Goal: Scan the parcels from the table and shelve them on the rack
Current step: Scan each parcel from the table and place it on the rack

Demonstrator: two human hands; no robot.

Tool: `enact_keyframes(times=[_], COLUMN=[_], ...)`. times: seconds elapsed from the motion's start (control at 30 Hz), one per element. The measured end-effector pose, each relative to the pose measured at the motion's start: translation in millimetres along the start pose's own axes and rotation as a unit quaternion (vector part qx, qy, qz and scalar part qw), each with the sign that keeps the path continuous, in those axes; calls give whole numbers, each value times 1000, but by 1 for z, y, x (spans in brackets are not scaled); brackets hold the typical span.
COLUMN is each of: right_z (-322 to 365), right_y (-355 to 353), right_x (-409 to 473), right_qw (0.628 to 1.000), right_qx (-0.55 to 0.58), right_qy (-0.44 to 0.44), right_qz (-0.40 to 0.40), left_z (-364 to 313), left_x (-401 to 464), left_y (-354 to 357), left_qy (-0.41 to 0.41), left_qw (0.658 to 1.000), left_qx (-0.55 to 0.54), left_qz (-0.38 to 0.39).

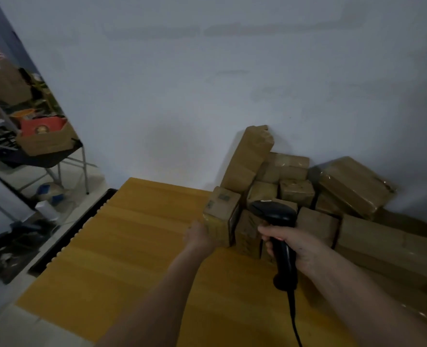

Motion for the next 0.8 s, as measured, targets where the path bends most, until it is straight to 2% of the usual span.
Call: enact_keyframes(times=[0.13, 0.3, 0.47, 0.57, 0.67, 0.8], right_z=[1, 3, -4, -9, -14, -14], right_y=[12, 21, 22, 21, 20, 19], right_x=[18, 30, 36, 36, 35, 34], right_qw=[999, 994, 992, 990, 988, 986], right_qx=[11, 42, 43, 51, 50, 43], right_qy=[7, -2, -22, -30, -26, -21], right_qz=[-46, -102, -120, -128, -142, -162], left_z=[-3, -13, -10, -2, 3, 6], left_x=[42, 80, 105, 112, 111, 110], left_y=[-3, 6, 33, 40, 38, 15], left_qy=[6, 71, 49, 60, 77, 71], left_qw=[1000, 996, 996, 997, 996, 993], left_qx=[10, 20, -6, -24, -21, -52], left_qz=[-1, 40, 67, 47, 39, 78])
Point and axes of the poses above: each hand's wrist, its own x-axis towards the middle knuckle, its own y-axis out of the palm, z = x × y, the point moved 7 cm from there along x, towards the middle knuckle, and after that the axes turned 10 degrees about y, right-handed, at the moved point
